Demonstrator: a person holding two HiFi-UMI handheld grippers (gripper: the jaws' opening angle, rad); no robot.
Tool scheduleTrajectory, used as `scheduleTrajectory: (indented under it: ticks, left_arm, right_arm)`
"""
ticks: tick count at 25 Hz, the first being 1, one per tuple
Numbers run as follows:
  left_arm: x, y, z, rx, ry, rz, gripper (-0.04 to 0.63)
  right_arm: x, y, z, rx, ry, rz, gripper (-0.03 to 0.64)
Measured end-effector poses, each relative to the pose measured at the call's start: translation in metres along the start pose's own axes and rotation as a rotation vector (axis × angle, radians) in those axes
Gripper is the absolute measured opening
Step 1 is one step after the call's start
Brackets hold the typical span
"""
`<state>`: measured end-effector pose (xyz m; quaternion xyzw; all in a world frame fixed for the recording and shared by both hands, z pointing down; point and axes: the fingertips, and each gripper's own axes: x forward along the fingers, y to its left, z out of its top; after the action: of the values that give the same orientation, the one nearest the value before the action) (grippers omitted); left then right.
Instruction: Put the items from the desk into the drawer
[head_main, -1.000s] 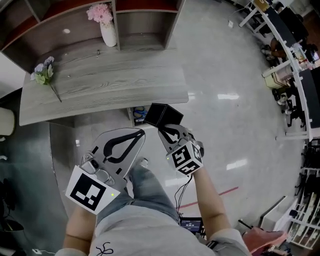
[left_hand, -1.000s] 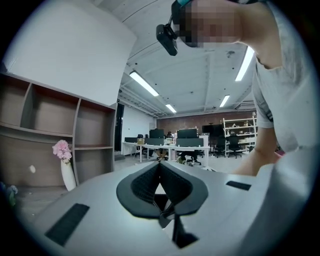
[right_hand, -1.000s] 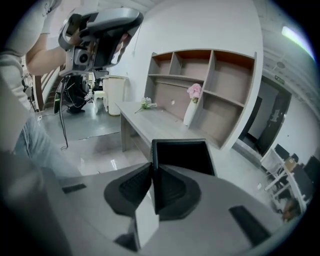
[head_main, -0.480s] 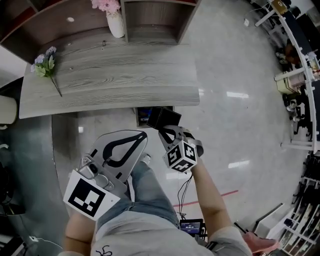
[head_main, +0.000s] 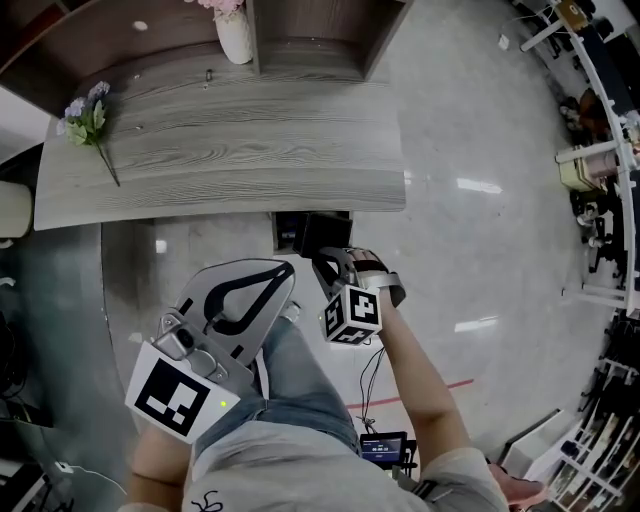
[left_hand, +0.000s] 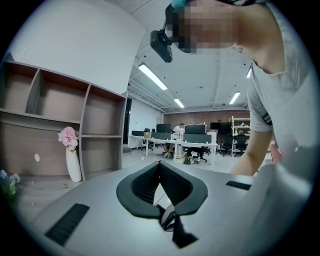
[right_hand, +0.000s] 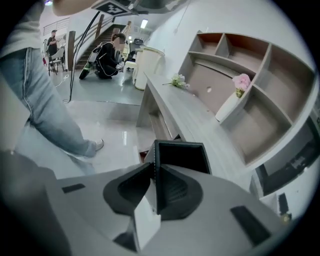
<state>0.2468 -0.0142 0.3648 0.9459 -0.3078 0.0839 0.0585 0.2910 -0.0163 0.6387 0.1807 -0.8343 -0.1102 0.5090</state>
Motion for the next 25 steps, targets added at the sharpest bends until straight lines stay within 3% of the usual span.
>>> scheduleTrajectory:
  ticks: [4,7,16,25]
  left_arm:
    - [0.001,0.001,0.002,0.005,0.005,0.002,0.009]
    - [-0.001,0.004,0.002,0.010,0.008,0.008,0.009]
    - [-0.004,0.015,-0.006,0.015,0.034,0.022,0.009]
    - [-0.007,0.012,-0.009,0.015,0.037,0.005,0.009]
  right_arm:
    - [0.009,0.005,0.002,-0.108,0.014,-0.030,0.055]
    - [0.023,0.008,-0.004,-0.129,0.031,-0.039,0.052]
    - [0.060,0.011,-0.025,-0.045,0.074,0.021,0.052]
    - [0.051,0.005,-0.015,0.020,0.049,-0.010,0.063]
